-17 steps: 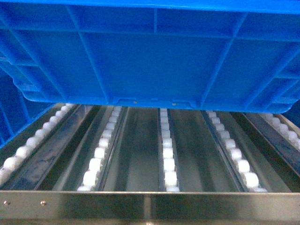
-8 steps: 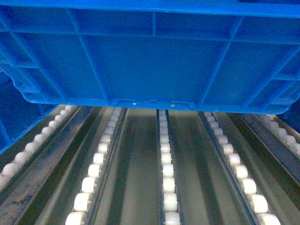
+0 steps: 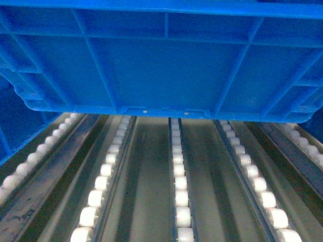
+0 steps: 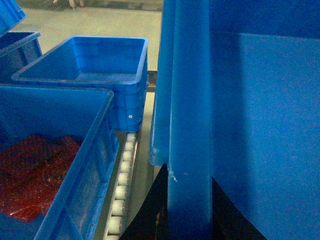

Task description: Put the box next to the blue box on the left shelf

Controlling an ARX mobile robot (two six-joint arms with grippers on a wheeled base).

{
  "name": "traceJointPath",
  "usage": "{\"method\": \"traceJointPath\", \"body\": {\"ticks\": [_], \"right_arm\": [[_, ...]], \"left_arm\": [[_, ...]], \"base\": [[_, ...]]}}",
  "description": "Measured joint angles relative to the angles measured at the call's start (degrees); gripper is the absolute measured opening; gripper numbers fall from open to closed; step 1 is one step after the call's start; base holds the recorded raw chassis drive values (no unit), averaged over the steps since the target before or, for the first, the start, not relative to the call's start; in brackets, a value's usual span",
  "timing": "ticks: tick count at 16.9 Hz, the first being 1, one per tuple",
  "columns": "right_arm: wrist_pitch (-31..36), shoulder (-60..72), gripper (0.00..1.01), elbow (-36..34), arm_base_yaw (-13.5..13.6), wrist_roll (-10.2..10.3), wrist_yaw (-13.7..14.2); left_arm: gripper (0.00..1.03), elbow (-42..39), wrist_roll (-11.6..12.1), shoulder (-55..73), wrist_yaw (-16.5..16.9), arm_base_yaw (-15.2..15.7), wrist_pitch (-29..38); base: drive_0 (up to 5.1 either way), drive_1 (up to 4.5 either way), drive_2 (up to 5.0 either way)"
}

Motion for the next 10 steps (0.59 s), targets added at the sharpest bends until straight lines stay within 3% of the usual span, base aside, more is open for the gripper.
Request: {"method": "traceJointPath", "body": {"ticks": [10], "right_arm": [[0.0, 0.0, 0.20, 0.0, 0.0, 0.0, 0.0]], "left_arm": [[0.08, 0.0, 0.0, 0.0, 0.0, 0.0, 0.0]], "base": [[0.0, 0.00, 0.0]]}}
